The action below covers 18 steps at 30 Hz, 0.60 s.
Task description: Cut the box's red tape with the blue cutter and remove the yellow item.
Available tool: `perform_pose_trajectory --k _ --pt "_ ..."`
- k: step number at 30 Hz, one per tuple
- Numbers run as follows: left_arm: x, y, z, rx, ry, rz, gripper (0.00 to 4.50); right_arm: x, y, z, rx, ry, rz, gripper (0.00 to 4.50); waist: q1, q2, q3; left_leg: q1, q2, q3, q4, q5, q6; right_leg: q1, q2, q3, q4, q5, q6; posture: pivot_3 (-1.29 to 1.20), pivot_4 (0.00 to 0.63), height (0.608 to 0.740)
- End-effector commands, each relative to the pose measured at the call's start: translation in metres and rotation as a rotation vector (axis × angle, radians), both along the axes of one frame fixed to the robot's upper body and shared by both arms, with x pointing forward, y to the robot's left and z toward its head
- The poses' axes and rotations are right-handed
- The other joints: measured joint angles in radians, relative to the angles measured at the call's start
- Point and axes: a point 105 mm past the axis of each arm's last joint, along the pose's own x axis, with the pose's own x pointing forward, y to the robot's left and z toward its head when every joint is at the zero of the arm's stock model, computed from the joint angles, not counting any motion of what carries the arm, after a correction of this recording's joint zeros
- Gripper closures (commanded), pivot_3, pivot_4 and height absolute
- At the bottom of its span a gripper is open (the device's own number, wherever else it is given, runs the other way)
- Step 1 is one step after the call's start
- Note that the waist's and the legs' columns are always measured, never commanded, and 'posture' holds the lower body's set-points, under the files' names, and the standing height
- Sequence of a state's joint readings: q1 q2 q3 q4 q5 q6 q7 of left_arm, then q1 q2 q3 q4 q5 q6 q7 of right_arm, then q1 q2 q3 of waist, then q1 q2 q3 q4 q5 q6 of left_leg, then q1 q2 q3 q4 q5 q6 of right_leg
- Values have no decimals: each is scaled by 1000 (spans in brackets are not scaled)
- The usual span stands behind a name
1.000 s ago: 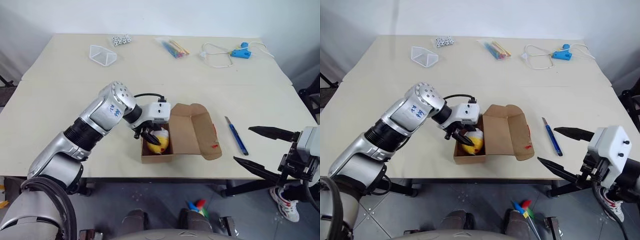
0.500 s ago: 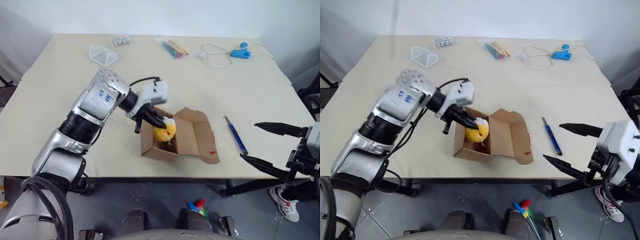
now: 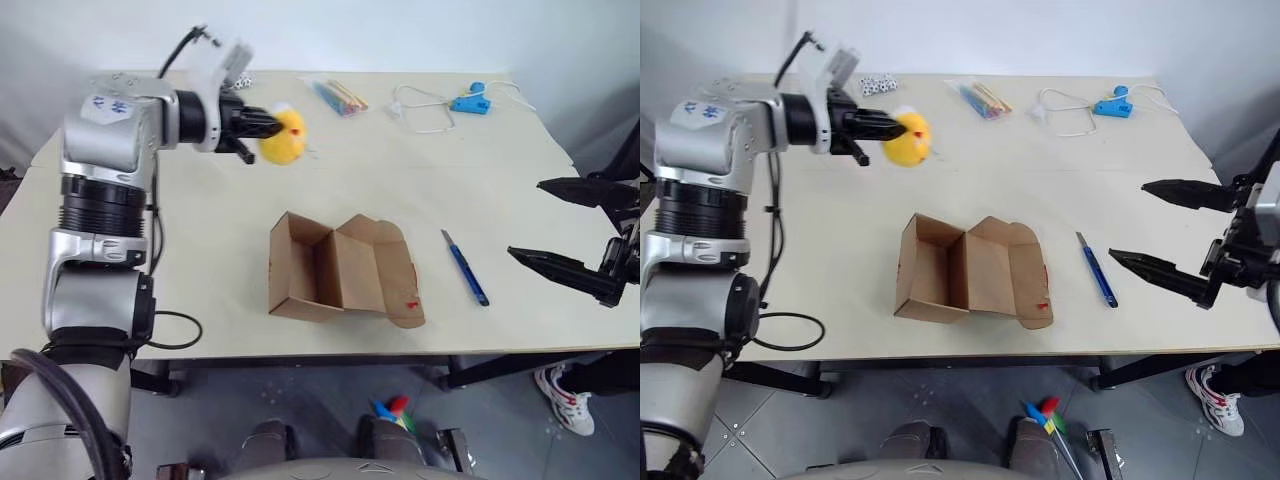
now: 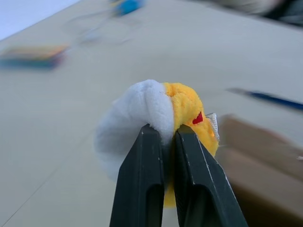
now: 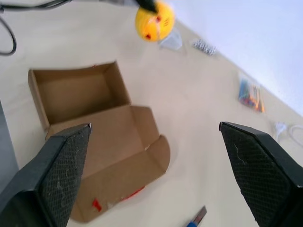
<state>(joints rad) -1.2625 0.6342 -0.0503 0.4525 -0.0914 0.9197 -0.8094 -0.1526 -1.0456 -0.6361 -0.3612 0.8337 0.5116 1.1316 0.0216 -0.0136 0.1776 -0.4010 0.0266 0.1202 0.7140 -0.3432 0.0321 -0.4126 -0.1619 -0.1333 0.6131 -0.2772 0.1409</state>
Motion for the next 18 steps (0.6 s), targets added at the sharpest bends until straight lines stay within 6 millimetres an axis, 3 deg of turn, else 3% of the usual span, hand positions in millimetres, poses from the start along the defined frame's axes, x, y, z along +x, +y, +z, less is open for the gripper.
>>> perform_pose_trajectory --k 1,3,5,10,18 --pt "3 39 -2 6 -7 204 4490 0 -5 5 26 -8 57 0 0 0 0 0 0 0 0 0 0 0 0 0 0 0 0 0 150 740" --pt "-6 89 -50 42 149 425 4490 11 -9 0 8 31 93 0 0 0 0 -1 0 0 0 0 0 0 0 0 0 0 0 0 150 740" --pt "-18 115 -77 67 233 546 4490 16 -8 -2 -4 56 127 0 -8 0 0 1 0 0 0 0 0 0 0 1 0 0 0 0 150 740" --pt "-32 129 -92 62 273 643 4490 21 -3 -5 -14 105 202 0 6 -4 2 1 2 -1 2 0 -1 -1 0 0 6 0 0 0 150 740" --pt "-55 145 -88 75 277 710 2003 35 4 -8 -18 115 234 0 0 -4 2 2 2 0 2 -1 -2 -1 0 2 7 0 0 0 150 740"
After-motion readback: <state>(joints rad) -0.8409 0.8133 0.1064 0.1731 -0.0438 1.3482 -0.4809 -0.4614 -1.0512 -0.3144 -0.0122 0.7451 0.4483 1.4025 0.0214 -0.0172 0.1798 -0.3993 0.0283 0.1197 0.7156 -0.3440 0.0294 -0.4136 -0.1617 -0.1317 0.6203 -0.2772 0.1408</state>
